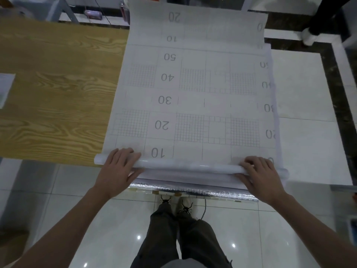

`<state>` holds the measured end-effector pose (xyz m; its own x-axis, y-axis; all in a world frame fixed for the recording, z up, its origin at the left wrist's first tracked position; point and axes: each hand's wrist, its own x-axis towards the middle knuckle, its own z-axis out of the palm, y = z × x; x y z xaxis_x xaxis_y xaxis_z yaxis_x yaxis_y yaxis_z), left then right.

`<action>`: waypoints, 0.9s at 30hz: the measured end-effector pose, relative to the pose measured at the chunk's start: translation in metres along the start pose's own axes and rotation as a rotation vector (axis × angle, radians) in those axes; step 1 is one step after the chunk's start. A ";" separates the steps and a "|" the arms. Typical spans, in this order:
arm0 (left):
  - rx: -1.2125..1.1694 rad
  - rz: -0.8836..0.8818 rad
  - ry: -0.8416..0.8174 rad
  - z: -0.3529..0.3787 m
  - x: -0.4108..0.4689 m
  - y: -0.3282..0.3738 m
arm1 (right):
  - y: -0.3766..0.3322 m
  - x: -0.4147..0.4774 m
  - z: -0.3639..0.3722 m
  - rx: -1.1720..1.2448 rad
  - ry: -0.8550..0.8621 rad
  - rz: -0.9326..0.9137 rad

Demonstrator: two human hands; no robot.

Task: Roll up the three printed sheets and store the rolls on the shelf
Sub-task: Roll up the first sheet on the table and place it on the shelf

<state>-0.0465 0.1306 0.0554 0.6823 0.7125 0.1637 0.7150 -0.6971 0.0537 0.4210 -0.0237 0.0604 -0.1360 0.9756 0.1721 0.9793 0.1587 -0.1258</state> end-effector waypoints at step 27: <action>0.030 0.045 -0.002 -0.002 0.012 0.000 | -0.003 0.004 -0.001 0.023 -0.041 0.086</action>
<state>-0.0384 0.1391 0.0598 0.7146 0.6803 0.1630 0.6875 -0.7260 0.0162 0.4172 -0.0207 0.0624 -0.0584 0.9910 0.1201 0.9840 0.0774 -0.1605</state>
